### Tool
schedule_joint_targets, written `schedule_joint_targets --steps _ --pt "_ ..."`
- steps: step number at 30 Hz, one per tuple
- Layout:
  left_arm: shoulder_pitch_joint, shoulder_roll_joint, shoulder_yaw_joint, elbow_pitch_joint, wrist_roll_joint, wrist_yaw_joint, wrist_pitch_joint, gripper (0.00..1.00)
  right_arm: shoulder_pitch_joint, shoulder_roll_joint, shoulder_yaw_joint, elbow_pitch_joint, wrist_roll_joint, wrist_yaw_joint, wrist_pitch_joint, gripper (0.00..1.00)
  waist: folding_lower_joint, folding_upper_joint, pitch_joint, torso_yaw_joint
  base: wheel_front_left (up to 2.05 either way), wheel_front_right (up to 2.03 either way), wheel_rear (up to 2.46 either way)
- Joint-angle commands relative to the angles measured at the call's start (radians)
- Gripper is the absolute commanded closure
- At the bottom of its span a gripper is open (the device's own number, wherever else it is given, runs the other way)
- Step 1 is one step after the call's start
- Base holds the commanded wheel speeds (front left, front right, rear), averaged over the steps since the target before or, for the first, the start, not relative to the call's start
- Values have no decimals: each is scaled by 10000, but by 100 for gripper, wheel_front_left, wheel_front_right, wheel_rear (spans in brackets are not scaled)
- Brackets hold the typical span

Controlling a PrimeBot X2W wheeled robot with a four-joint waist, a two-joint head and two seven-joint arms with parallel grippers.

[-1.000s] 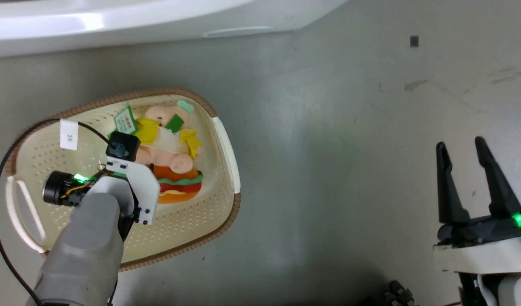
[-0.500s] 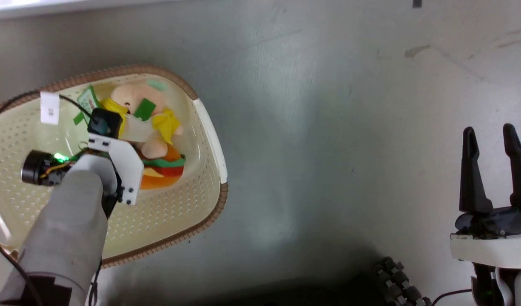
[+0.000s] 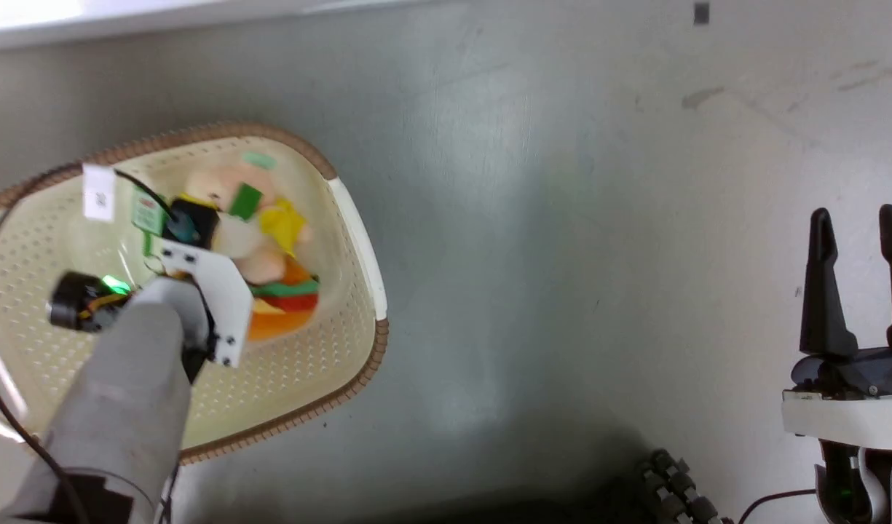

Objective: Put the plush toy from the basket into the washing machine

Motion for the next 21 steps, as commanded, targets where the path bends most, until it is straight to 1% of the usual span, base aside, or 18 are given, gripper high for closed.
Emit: schedule_joint_targets --steps 1,7,15,16,21 --pt "296 -96 -13 75 -80 -13 -25 100 -109 7 -68 48 -32 -9 -47 0 0 0 -412 82 0 0 0" --pt "1130 -456 19 76 -347 -20 -343 100 21 7 -167 353 -222 -9 -47 0 0 0 -1757 260 0 0 0" --pt "2197 -937 97 76 -791 -206 -1809 100 369 7 -221 775 -447 -9 -47 0 0 0 -3757 669 0 0 0" --pt "2197 -937 97 76 -791 -206 -1809 100 369 7 -221 775 -447 -9 -47 0 0 0 -3757 669 0 0 0" --pt "2723 -1098 71 71 -991 -294 -2680 100 671 7 -246 979 -533 -9 -47 0 0 0 -4811 991 0 0 0"
